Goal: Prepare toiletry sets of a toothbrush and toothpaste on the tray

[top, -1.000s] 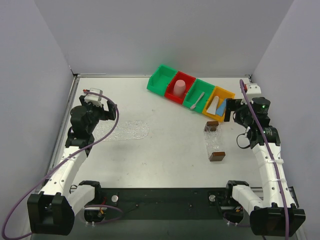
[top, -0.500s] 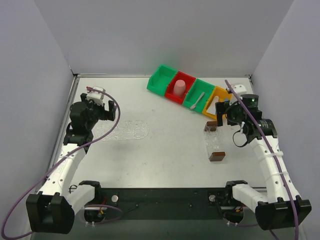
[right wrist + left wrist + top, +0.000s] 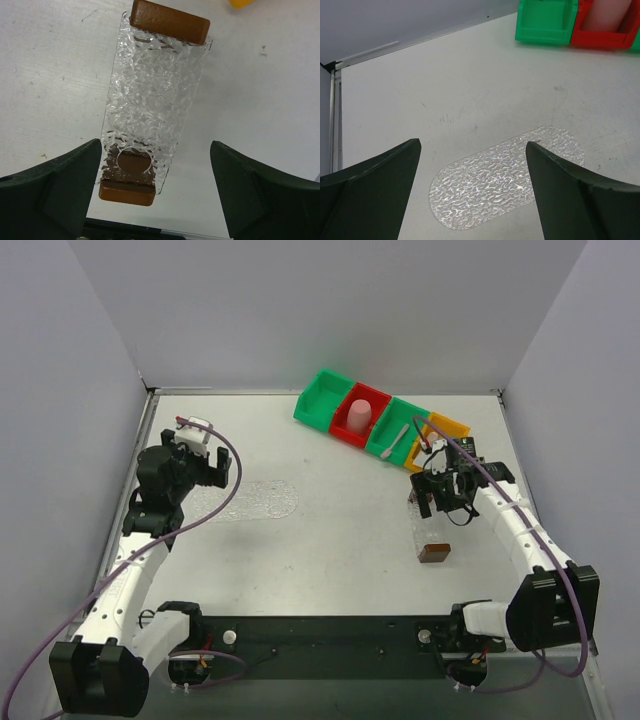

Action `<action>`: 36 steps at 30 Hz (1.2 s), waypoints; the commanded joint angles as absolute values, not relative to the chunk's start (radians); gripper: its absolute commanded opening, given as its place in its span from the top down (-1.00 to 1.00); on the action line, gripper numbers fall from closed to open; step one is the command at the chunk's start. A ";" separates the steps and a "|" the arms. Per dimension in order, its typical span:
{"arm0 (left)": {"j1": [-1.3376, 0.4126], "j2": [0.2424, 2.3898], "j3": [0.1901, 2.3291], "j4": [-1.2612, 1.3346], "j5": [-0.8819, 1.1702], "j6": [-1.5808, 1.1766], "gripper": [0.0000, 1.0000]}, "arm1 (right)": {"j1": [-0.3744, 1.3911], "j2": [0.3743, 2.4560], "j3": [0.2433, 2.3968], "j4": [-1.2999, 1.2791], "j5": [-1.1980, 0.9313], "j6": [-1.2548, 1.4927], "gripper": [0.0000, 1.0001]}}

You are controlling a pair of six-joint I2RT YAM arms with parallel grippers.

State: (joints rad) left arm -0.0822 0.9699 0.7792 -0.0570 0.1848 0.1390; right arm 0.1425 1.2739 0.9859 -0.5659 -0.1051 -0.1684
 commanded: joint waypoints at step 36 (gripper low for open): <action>-0.078 0.942 0.733 -0.015 0.179 0.152 -0.95 | 0.150 1.532 1.038 -0.589 -0.186 -0.193 -0.55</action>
State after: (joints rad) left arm -0.0822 0.9562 0.7296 -0.0566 0.1829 0.1413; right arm 0.1455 1.5150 0.9943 -0.5625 -0.1696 -0.1848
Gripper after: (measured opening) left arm 0.975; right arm 0.850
